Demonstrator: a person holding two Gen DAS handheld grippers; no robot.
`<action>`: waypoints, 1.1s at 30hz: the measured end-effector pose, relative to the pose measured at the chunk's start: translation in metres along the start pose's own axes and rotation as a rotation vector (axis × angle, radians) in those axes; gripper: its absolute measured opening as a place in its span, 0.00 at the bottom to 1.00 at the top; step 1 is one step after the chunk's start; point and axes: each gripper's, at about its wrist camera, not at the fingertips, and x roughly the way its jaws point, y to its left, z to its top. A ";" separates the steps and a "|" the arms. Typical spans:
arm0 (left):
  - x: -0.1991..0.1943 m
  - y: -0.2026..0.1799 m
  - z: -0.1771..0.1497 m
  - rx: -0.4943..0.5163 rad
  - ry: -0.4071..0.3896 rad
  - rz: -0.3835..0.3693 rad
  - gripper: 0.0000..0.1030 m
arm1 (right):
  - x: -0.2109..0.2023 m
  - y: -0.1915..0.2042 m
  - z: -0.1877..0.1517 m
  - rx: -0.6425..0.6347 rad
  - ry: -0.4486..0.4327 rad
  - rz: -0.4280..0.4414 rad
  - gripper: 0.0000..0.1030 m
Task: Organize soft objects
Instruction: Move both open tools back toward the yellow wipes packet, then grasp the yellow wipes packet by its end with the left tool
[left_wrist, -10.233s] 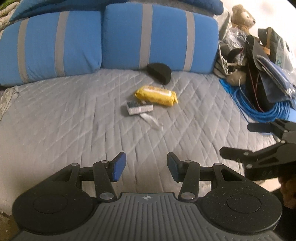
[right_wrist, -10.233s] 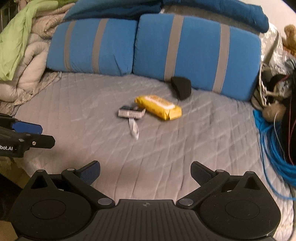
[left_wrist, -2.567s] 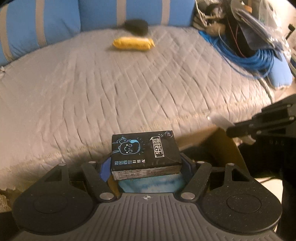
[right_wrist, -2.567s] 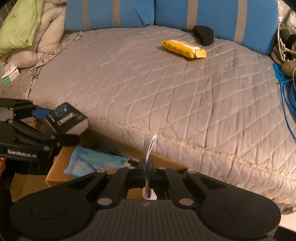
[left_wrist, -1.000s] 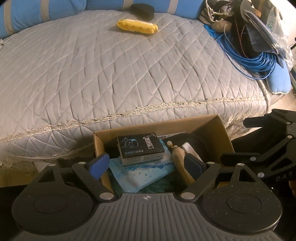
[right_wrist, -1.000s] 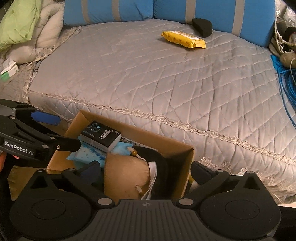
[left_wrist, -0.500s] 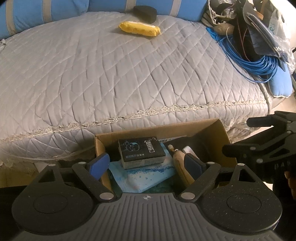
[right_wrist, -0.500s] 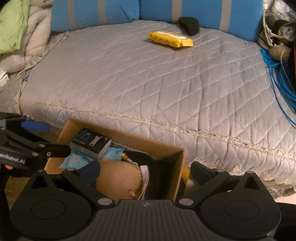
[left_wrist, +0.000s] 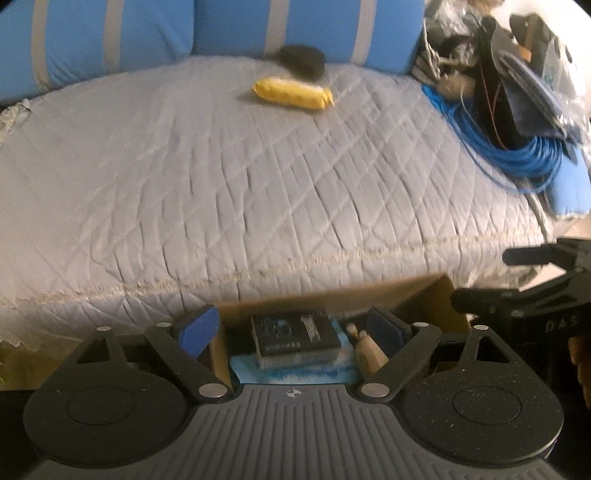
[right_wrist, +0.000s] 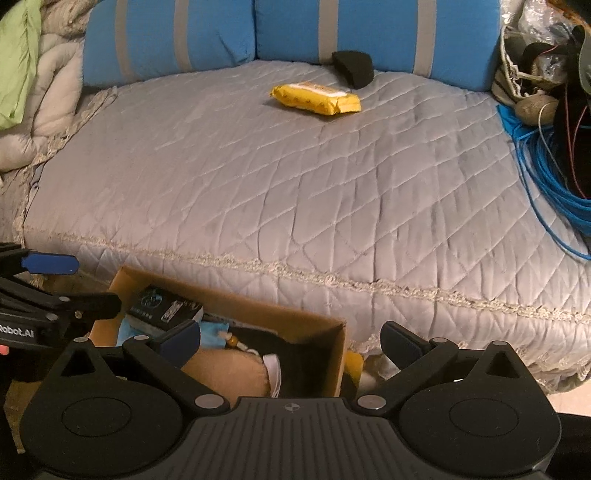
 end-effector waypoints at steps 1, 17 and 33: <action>-0.002 0.000 0.002 -0.001 -0.019 0.005 0.86 | -0.001 0.000 0.002 0.001 -0.009 -0.004 1.00; 0.002 0.000 0.047 0.036 -0.188 0.026 0.86 | 0.004 -0.031 0.057 -0.001 -0.194 -0.095 1.00; 0.052 0.023 0.110 -0.092 -0.190 -0.083 0.85 | 0.027 -0.070 0.105 -0.007 -0.239 -0.149 1.00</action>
